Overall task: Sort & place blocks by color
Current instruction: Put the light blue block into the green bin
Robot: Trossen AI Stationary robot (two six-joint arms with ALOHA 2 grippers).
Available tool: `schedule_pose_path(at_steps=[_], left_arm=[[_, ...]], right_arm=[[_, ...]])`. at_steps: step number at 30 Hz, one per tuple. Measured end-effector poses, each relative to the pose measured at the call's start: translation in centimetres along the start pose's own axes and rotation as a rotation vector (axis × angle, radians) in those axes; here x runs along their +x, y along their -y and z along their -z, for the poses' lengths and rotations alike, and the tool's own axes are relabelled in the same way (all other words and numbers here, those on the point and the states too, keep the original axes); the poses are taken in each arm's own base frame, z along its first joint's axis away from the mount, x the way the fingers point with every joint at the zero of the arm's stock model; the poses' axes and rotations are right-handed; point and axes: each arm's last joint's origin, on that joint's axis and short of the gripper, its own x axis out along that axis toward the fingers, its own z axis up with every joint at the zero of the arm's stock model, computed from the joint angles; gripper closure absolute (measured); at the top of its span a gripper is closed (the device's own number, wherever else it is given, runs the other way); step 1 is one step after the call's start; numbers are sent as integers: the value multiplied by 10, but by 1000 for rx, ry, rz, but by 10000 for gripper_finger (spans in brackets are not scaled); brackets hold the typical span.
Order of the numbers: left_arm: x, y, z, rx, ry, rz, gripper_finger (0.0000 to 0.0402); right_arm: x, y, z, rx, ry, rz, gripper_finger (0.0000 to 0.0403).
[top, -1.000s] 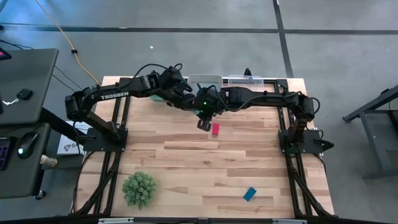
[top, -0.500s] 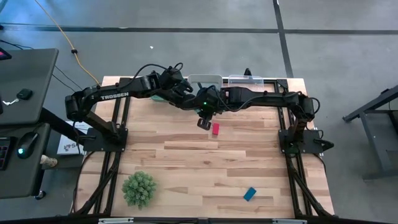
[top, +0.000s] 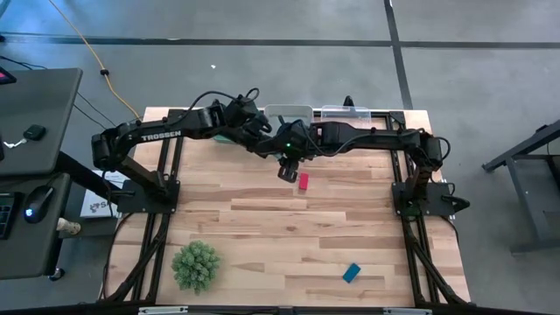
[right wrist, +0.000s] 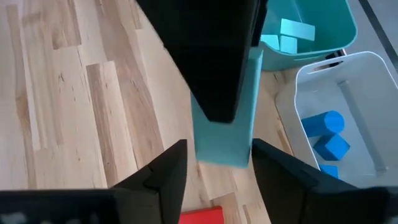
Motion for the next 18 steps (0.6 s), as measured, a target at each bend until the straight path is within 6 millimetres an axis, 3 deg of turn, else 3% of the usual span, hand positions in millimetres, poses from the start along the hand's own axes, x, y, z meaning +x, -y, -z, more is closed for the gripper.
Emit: schedule_pose_path(at_steps=[7,18], left_arm=[[-1,-7,0,24,32,-112,401],[-15,-40,-10,-4,122,-430,401]], right_arm=[[0,3,5,-14,-41,107,200],[-1,4,9,-18,-83,124,197]])
